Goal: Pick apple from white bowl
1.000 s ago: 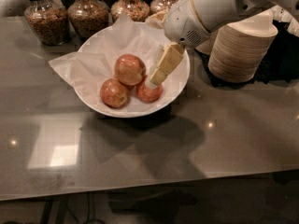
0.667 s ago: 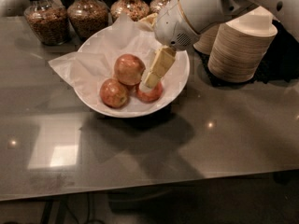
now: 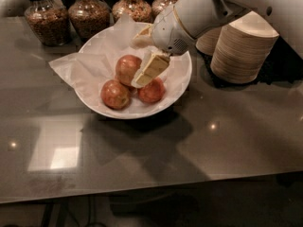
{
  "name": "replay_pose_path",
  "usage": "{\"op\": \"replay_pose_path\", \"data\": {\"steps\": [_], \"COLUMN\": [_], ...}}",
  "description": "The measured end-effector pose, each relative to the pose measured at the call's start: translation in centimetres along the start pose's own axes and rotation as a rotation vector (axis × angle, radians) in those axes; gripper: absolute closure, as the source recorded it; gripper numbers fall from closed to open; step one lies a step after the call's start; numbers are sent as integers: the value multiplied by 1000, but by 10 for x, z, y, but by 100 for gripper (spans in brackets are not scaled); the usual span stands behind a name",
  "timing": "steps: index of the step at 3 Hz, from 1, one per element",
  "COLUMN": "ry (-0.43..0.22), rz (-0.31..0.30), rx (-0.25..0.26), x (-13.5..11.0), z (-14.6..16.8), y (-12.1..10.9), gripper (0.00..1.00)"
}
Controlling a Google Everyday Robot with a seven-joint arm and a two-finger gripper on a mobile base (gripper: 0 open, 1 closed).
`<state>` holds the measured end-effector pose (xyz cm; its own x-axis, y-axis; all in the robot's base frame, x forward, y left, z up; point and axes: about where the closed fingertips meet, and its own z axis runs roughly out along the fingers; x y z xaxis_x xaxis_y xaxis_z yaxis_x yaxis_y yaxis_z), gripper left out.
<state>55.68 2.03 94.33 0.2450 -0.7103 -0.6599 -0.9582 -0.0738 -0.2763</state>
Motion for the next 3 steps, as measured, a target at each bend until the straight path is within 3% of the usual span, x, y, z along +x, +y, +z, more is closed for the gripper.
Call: {"op": "replay_pose_path", "data": {"steps": [3], "ry": [-9], "rz": [25], "rx": [-47], "x": [9], "z": [22], "y": [1], "gripper": [34]}}
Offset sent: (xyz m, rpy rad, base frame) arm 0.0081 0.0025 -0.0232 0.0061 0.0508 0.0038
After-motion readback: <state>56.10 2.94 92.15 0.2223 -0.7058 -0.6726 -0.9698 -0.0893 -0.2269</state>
